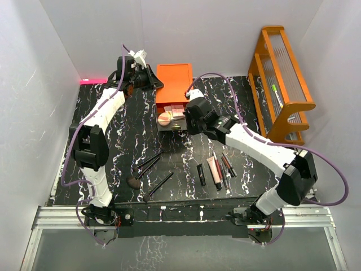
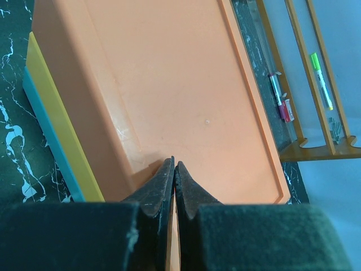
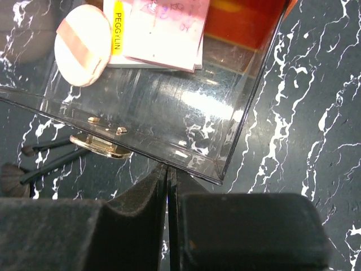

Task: Organize the makeup
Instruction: Close the drawer in the storage box, then open the drawer in the storage box.

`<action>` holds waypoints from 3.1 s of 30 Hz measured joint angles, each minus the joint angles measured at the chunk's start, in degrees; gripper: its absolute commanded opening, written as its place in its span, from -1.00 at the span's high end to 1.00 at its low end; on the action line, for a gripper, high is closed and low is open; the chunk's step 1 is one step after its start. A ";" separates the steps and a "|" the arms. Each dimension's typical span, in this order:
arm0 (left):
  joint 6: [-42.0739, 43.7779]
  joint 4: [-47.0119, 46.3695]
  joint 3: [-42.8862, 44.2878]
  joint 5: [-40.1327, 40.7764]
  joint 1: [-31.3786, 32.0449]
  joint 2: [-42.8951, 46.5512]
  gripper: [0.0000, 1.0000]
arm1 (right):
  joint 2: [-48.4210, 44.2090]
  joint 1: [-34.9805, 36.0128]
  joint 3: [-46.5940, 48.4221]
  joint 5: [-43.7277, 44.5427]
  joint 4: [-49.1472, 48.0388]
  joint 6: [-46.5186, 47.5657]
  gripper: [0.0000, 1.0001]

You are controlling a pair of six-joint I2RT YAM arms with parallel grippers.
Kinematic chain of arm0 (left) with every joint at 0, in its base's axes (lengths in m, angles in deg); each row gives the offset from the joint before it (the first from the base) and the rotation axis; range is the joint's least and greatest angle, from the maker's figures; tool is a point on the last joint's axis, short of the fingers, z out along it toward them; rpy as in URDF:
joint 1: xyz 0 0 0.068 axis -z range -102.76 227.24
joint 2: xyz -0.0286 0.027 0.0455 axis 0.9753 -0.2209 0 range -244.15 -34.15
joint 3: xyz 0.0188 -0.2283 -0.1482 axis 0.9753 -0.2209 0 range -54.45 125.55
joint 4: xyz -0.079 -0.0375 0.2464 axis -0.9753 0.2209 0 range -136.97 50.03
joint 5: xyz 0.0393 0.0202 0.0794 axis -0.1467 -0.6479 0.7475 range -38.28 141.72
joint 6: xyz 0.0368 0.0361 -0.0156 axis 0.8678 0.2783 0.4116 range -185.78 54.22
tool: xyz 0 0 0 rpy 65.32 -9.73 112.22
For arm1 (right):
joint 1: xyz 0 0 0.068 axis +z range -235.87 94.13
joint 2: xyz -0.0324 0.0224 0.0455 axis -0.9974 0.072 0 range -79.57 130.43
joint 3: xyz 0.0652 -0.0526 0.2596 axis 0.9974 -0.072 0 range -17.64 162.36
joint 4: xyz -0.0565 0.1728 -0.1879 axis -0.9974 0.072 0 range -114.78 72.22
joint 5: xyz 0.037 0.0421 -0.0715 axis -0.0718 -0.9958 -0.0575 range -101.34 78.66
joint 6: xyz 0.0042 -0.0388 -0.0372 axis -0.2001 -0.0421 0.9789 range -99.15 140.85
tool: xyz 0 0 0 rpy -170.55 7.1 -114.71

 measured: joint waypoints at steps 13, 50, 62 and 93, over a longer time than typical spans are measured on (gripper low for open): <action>0.28 -0.94 -2.01 1.14 0.31 1.36 1.00 | 5.81 -3.96 5.40 0.92 -5.57 0.52 0.84; 1.27 3.21 -20.48 9.35 0.61 24.92 0.16 | -5.20 -5.35 -4.37 -8.59 -19.61 5.81 0.08; -0.70 10.45 -48.81 25.09 0.61 75.54 -0.43 | -11.96 -2.27 -18.21 -9.86 -24.68 -1.42 -0.25; -3.96 18.82 -61.55 35.17 0.61 85.74 -0.46 | 13.07 4.76 -17.35 17.27 -45.77 -5.64 -0.45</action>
